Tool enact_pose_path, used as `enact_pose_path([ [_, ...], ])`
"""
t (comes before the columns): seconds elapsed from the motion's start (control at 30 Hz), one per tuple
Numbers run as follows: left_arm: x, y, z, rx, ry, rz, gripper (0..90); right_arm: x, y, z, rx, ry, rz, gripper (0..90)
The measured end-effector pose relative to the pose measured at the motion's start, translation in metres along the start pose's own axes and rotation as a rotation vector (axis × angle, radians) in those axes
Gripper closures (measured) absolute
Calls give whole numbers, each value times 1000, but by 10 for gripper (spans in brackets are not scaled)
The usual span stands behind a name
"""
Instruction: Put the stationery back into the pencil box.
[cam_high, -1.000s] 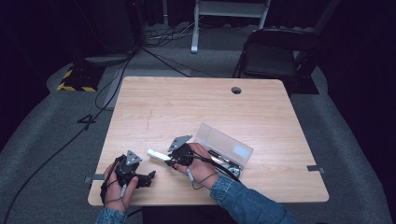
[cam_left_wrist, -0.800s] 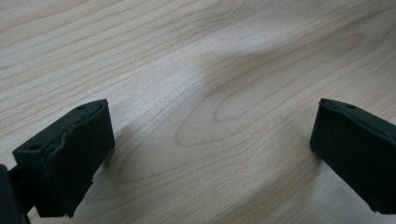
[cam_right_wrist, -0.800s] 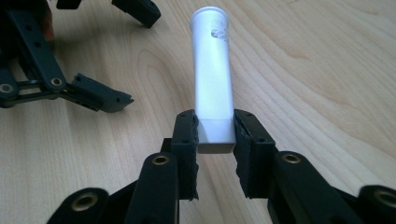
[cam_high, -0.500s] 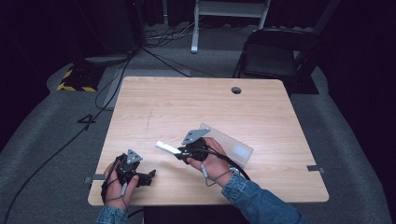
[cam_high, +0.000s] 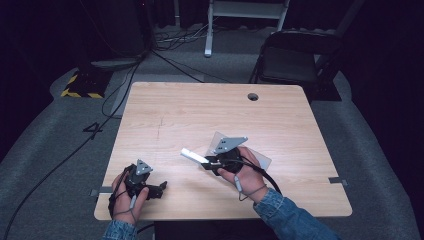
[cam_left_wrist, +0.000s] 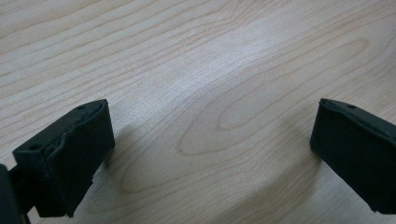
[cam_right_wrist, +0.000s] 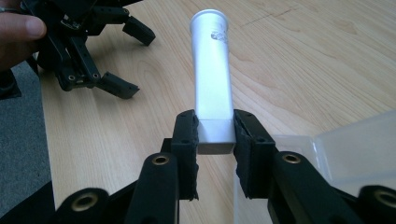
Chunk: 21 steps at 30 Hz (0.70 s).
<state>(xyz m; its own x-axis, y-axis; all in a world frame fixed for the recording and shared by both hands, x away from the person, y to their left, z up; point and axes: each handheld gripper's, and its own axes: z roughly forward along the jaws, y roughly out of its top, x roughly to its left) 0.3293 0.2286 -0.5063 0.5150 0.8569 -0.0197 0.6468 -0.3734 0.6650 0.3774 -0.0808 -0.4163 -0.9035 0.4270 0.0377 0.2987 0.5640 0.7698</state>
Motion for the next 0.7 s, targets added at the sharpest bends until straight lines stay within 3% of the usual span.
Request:
enact_pose_path([
  [0.23, 0, 0, 0, -1, -1, -2, 1, -10, -12, -18, -6, -13, 29, 721],
  [0.7, 0, 0, 0, -2, -1, -1, 1, -21, -37, -37, 28, -32, 67, 720],
])
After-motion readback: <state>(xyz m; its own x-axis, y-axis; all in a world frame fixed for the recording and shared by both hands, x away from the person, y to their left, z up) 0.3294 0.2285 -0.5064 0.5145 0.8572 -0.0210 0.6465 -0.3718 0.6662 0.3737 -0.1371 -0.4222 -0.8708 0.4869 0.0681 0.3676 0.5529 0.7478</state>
